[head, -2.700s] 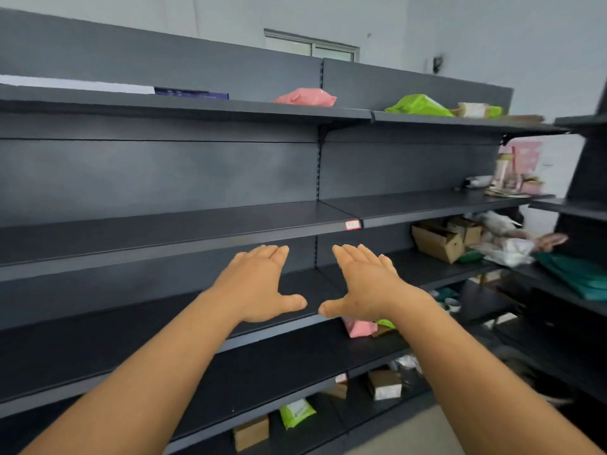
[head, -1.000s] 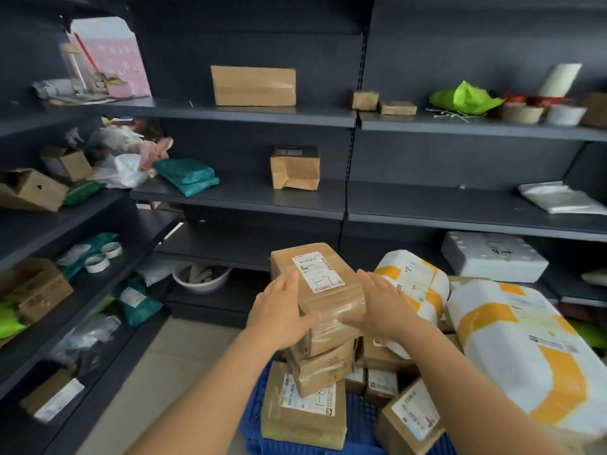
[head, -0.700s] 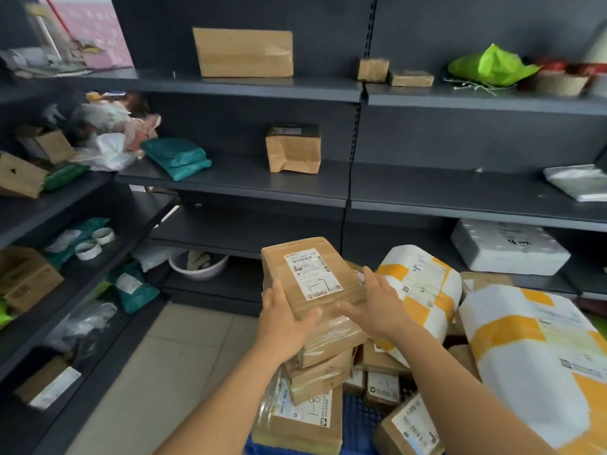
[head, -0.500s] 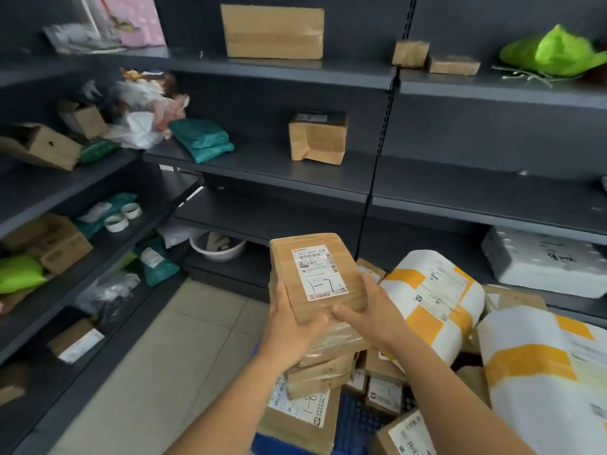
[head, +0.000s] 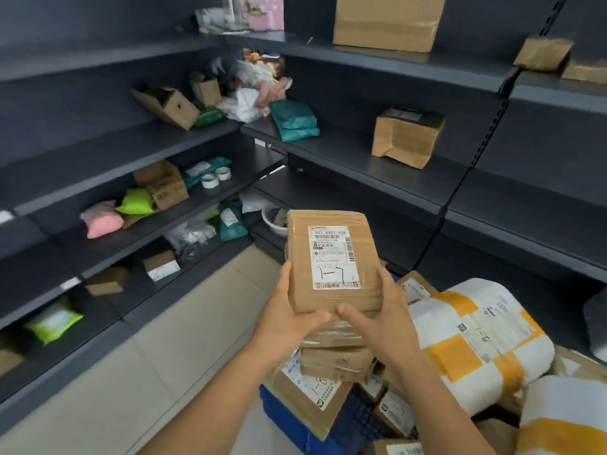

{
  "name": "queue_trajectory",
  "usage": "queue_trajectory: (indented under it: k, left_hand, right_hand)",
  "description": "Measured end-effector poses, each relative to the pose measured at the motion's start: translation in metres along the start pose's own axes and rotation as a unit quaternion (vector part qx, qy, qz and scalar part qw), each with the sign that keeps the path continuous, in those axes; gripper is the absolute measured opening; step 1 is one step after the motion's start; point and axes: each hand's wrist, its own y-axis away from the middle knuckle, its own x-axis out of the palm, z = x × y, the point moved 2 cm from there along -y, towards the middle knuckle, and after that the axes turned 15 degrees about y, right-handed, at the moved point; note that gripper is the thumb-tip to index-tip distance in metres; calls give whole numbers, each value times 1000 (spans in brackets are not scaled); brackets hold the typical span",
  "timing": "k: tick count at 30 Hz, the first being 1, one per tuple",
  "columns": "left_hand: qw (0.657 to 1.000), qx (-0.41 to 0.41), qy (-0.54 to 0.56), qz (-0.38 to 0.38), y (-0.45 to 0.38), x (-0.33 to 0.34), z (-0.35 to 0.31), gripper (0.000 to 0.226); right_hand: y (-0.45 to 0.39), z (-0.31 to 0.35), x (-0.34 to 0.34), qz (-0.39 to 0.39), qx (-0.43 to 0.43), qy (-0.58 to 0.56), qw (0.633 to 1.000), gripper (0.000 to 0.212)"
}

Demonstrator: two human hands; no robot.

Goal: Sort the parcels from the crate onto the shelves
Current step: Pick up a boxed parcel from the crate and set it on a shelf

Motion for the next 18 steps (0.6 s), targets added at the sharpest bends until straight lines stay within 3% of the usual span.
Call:
queue_trajectory:
  k: [8,18]
  left_hand:
    - [992,43,16,-117,52,-86,-15,112]
    - [960,100,32,-260,173,-247,-21,107]
  right_hand:
    - [25,89,25,37,-108,-28,993,101]
    - [110,241,107,95,-239,-29,966,100]
